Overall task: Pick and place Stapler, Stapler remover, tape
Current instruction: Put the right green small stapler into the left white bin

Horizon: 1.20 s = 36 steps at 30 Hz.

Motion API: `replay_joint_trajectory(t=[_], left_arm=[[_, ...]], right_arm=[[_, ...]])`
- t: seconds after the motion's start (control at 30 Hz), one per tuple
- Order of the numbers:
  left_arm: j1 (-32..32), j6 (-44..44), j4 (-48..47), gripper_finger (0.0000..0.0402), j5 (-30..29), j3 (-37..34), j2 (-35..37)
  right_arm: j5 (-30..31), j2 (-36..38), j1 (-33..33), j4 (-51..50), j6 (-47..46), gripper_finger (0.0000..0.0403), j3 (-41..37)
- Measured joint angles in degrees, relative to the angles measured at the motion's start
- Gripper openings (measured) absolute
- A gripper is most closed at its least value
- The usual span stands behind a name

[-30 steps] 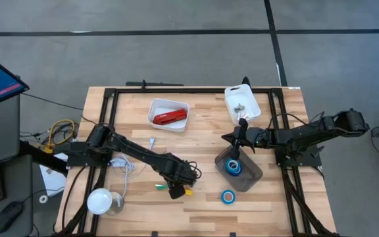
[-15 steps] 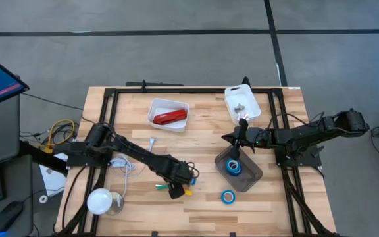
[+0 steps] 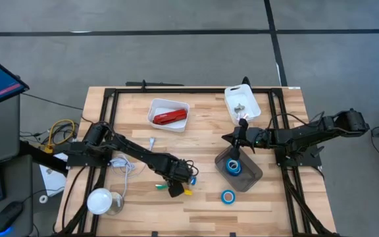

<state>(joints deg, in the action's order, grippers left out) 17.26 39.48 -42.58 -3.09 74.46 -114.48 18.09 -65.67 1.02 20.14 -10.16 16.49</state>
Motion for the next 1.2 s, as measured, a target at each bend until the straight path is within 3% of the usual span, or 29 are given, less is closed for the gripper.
replay_joint_trajectory(t=[0.43,1.2], left_arm=[[-0.13,0.00,0.76,0.0073,-0.31,-0.16,0.64],[-0.76,0.30,1.15,0.0070,-0.33,0.02,0.82]], right_arm=[[0.00,0.00,0.00,-0.45,-0.01,0.0008,0.00],[-0.01,-0.01,0.01,-0.43,0.01,0.0008,0.00]])
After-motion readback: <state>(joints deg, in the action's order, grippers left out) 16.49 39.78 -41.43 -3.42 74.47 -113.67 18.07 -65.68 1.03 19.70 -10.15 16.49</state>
